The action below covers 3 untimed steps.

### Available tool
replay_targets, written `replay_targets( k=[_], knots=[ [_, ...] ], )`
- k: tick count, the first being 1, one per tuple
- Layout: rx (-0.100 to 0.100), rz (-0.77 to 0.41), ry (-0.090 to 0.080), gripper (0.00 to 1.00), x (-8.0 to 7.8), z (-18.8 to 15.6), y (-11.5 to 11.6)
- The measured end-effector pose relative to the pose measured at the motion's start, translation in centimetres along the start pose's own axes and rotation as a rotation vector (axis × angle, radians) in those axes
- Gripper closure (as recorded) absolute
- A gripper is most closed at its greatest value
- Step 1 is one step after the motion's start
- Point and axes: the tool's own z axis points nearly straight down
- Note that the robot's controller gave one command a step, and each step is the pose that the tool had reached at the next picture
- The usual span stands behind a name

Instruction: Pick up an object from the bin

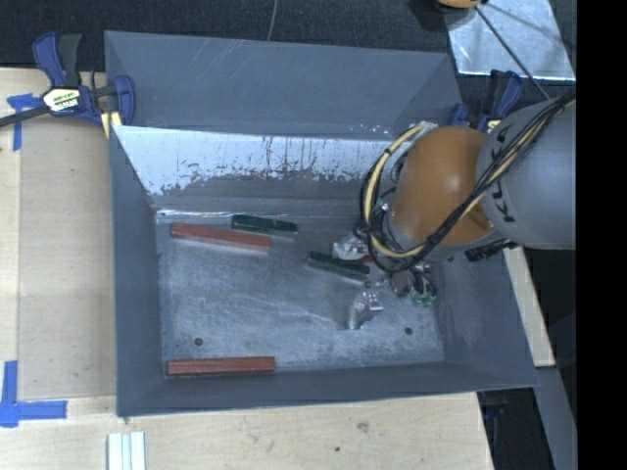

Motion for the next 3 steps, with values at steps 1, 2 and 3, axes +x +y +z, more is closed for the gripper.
replay_targets(
  k=[1,2,3],
  knots=[
    [0.000,0.000,0.000,0.00,0.0,0.0,0.0],
    [-0.001,0.017,0.003,0.00,-3.2,-0.6,-1.4],
    [0.000,0.019,-0.003,1.00,-4.8,1.4,-0.4]
  ],
)
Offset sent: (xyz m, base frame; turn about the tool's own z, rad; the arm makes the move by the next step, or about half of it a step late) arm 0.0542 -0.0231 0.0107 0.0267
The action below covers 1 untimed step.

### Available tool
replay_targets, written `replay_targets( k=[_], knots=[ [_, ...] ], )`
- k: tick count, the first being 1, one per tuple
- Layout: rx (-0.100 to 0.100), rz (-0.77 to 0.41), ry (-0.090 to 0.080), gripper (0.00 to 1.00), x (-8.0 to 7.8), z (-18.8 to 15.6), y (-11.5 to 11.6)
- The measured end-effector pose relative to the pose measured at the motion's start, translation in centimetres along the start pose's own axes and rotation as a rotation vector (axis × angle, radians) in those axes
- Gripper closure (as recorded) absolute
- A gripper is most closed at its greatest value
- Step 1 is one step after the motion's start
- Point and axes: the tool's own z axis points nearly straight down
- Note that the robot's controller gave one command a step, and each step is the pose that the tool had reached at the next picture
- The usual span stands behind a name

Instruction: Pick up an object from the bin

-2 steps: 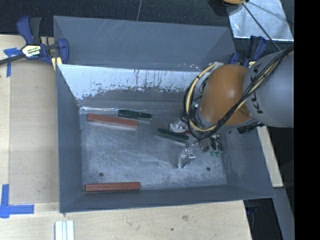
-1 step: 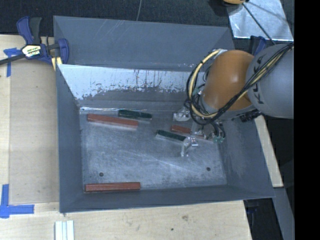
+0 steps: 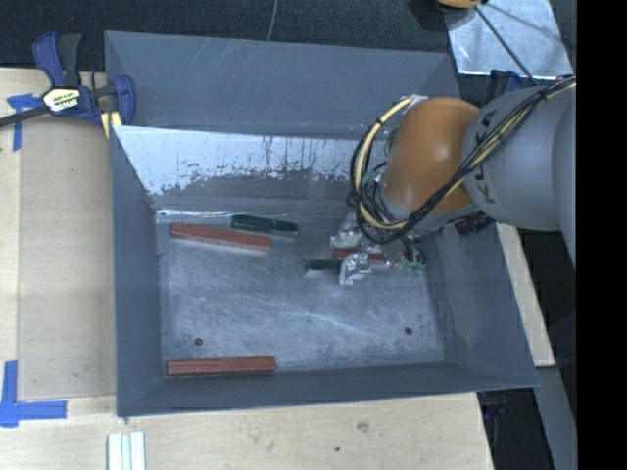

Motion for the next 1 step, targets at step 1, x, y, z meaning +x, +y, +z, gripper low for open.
replay_targets(
  k=[1],
  knots=[
    [0.000,0.000,0.000,1.00,0.00,0.00,0.00]
  ],
)
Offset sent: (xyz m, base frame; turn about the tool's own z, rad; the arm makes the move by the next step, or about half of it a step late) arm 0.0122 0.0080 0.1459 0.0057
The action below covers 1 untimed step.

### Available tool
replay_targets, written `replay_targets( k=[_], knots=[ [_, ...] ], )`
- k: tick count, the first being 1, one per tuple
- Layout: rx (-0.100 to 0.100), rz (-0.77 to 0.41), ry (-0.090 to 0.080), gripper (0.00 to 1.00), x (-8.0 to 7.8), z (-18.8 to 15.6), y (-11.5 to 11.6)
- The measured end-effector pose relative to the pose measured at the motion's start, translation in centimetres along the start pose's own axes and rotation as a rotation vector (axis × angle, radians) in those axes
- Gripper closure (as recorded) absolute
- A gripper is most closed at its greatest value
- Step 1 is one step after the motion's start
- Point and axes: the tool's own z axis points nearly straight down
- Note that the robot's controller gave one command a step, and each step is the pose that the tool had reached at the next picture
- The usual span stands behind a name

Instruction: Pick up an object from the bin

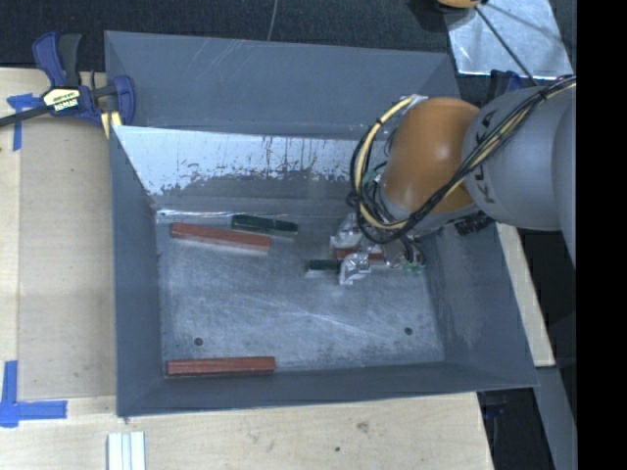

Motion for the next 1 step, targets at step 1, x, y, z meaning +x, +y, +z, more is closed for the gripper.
replay_targets(
  k=[1],
  knots=[
    [0.000,0.005,0.002,1.00,-1.48,-14.73,0.76]
  ],
)
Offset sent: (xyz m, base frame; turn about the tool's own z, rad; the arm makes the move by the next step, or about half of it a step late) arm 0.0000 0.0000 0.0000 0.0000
